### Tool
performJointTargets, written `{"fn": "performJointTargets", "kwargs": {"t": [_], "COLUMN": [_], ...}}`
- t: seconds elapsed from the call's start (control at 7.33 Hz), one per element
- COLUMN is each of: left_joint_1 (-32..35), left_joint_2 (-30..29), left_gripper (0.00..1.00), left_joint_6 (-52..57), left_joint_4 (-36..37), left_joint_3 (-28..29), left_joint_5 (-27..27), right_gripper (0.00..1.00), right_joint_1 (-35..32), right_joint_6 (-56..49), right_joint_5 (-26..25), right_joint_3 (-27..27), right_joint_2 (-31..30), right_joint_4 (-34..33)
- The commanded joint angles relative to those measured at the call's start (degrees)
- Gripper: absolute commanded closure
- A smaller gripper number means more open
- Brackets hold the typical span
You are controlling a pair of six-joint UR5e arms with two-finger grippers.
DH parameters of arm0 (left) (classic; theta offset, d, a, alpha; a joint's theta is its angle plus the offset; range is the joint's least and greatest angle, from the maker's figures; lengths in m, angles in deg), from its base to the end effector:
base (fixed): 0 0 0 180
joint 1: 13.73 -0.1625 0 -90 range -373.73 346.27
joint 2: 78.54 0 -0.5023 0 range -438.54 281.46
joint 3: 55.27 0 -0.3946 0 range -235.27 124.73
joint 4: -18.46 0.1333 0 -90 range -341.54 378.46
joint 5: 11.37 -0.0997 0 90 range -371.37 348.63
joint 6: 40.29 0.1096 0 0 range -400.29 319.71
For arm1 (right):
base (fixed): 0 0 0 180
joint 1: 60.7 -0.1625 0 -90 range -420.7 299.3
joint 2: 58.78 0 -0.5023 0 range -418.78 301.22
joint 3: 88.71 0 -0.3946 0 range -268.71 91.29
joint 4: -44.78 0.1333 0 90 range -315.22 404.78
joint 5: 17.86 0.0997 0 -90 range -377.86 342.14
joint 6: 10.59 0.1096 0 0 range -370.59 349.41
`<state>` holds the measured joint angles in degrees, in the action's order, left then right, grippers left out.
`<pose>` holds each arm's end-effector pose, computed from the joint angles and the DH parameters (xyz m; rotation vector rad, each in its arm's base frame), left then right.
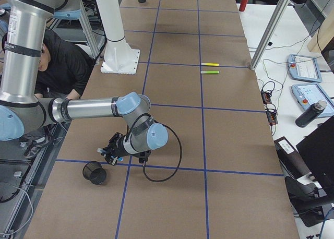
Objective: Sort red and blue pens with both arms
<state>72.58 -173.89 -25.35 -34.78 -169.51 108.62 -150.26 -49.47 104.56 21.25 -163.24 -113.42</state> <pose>-0.0477 -0.4811 0.5744 -0.0707 0.5340 0.2845 0.0728 -0.2314 0.7421 -0.8370 -0.8292 -0.2961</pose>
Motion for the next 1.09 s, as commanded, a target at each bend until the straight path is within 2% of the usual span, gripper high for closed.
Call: {"fn": "performJointTargets", "kwargs": {"t": [0.0,0.41,0.95], "left_joint_1": [-0.1,0.0,0.0], "left_joint_2": [-0.1,-0.7,-1.0], "left_gripper": [1.00,1.00,1.00], "left_joint_6": [-0.1,-0.1,-0.1], "left_joint_4": [0.1,0.2,0.2], "left_joint_3": [-1.8,-3.8,-5.4], "left_joint_5": [0.1,0.1,0.2], "right_gripper": [1.00,1.00,1.00], "right_joint_1": [-0.2,-0.2,-0.1], "right_joint_6": [-0.7,-0.8,-0.6], "right_joint_5": [0.5,0.9,0.9], "right_joint_3": [-3.2,-6.0,-14.2], "right_joint_2": [-0.6,-4.2,-3.6], "right_joint_4": [-4.8,-4.1,-2.6]}}
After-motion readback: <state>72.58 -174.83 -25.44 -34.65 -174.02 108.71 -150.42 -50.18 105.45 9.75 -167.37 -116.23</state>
